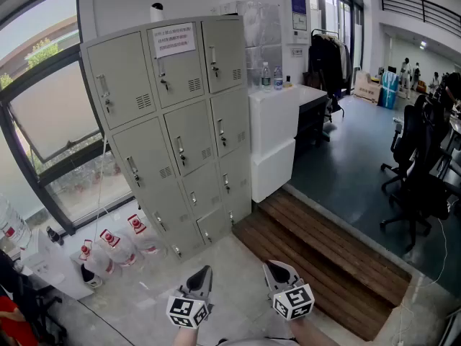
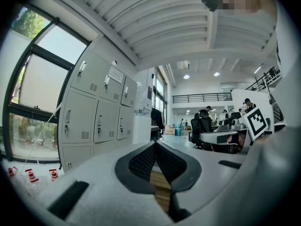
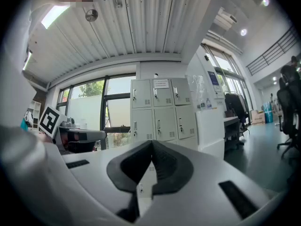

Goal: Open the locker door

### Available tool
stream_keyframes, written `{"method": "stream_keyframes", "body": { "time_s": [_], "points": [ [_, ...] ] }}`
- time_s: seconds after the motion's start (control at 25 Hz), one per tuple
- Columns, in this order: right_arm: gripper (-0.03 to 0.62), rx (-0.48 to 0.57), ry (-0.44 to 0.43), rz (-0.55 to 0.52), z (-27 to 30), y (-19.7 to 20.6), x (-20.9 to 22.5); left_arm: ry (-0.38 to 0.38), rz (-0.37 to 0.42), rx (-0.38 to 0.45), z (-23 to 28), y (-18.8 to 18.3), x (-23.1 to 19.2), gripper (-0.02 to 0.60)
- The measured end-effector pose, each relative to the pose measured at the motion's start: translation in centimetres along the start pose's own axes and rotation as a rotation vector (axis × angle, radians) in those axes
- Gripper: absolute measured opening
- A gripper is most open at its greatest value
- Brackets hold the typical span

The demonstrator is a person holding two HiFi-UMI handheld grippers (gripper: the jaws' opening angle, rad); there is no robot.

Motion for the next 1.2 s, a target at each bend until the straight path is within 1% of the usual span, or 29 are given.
{"method": "stream_keyframes", "body": {
  "time_s": [0.44, 0.6, 0.88, 1.2],
  "points": [
    [0.012, 0.000, -0.005, 0.003, 0.2, 0.2, -0.3, -0.003, 0.000, -0.004, -0.2, 0.0, -0.1, 0.008],
    [0.012, 0.002, 0.001, 0.023, 0.1, 0.4, -0.1, 0.000, 0.001, -0.003, -0.2, 0.1, -0.1, 0.008],
    [0.012, -0.005, 0.004, 0.024, -0.3, 0.7, 0.6, 0.001, 0.003, -0.008, 0.2, 0.4, 0.5, 0.008],
    [0.012, -0.007, -0.017, 0.028, -0.4, 1.2, 2.3, -0.029, 0.003, -0.001, 1.1, 0.6, 1.6, 0.008]
  ]
}}
Point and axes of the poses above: the fingertips, and each gripper's own axes: z forward along the fingers, x to its right, y out of its underside, the point moved 9 cm from there along -z, backward along the fingers, and after that the axes turned 15 degrees about -z, right-handed, at the moved point
